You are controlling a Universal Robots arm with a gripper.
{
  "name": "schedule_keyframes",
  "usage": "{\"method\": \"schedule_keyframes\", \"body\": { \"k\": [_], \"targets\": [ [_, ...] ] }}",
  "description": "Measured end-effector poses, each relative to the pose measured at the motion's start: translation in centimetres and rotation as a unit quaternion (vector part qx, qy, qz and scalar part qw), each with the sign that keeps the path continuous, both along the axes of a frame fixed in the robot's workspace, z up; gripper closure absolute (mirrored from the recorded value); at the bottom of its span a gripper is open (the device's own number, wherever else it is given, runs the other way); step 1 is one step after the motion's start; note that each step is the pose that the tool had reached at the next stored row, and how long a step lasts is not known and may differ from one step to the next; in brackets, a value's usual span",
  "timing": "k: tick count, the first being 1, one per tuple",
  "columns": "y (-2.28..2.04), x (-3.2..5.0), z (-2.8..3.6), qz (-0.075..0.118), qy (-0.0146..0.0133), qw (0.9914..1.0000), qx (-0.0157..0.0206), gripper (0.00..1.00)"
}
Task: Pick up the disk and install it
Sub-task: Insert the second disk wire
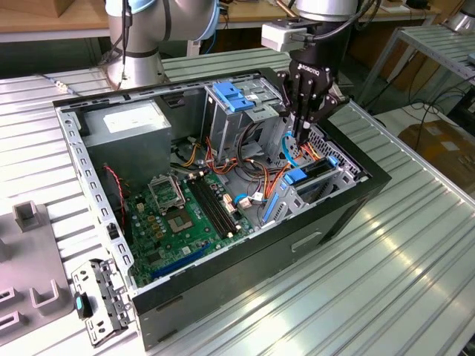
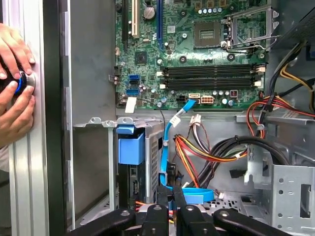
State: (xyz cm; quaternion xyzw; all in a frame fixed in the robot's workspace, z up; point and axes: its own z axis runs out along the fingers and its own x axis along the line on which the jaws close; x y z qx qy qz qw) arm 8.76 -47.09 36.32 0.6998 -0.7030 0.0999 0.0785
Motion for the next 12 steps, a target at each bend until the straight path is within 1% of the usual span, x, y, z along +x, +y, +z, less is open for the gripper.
{"method": "schedule_keyframes", "body": {
  "k": [1,2,3,4,5,7,10,12],
  "targets": [
    [-0.06,-0.01,-0.02,0.000,-0.0003,1.00000,0.0017,0.84],
    [-0.10,-0.04,-0.04,0.000,-0.0004,0.99997,0.0073,0.84],
    [-0.12,-0.09,-0.05,0.000,-0.0004,0.99977,0.0216,0.84],
    [-0.14,-0.12,-0.05,0.000,-0.0005,0.99939,0.0350,0.84],
    [-0.24,-0.15,-0.08,0.000,-0.0006,0.99914,0.0414,0.84],
    [-0.47,-0.21,-0.11,0.000,-0.0015,0.99914,0.0416,0.84],
    [-1.06,-0.27,-0.16,0.000,-0.0038,0.99913,0.0416,0.84],
    [-1.71,-0.32,-0.19,0.000,-0.0058,0.99912,0.0416,0.84]
  ]
}}
